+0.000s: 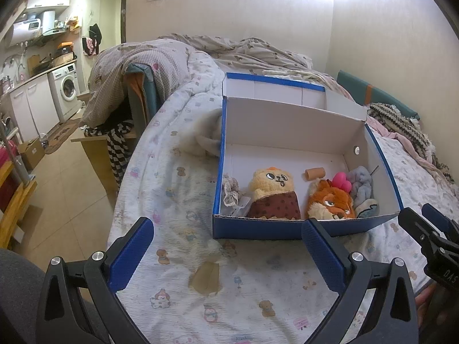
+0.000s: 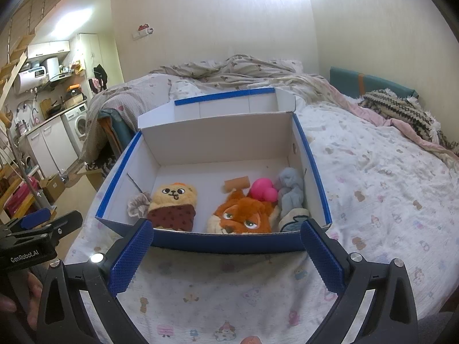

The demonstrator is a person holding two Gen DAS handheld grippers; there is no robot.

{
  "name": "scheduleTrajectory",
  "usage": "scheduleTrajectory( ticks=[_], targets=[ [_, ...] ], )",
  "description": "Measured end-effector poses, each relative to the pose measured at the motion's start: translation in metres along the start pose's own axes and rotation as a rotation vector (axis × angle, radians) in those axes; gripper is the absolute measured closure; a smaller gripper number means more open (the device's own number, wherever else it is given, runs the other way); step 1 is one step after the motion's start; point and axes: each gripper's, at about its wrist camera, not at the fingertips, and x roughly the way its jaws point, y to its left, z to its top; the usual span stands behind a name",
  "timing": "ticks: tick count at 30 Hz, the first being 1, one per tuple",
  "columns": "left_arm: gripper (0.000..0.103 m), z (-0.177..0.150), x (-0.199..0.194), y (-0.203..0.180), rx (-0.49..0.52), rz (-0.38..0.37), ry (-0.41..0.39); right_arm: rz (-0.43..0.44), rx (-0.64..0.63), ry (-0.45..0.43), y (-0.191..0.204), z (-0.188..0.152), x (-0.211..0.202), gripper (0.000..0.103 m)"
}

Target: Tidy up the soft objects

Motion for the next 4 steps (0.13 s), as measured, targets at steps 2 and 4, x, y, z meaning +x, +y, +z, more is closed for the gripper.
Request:
scheduleTrajectory(
  ticks=[2, 4],
  targets=[
    [0.0, 0.0002, -0.0002, 0.0001, -0.002, -0.001, 0.001, -0.001, 0.0, -0.001, 0.0004, 0.0004, -0.0002, 0.0],
    [0.0, -0.0001, 0.0002, -0.0001, 0.0, -0.002, 0.001, 0.0, 0.0, -0.001, 0.0, -0.0003, 0.0001, 0.0]
  ],
)
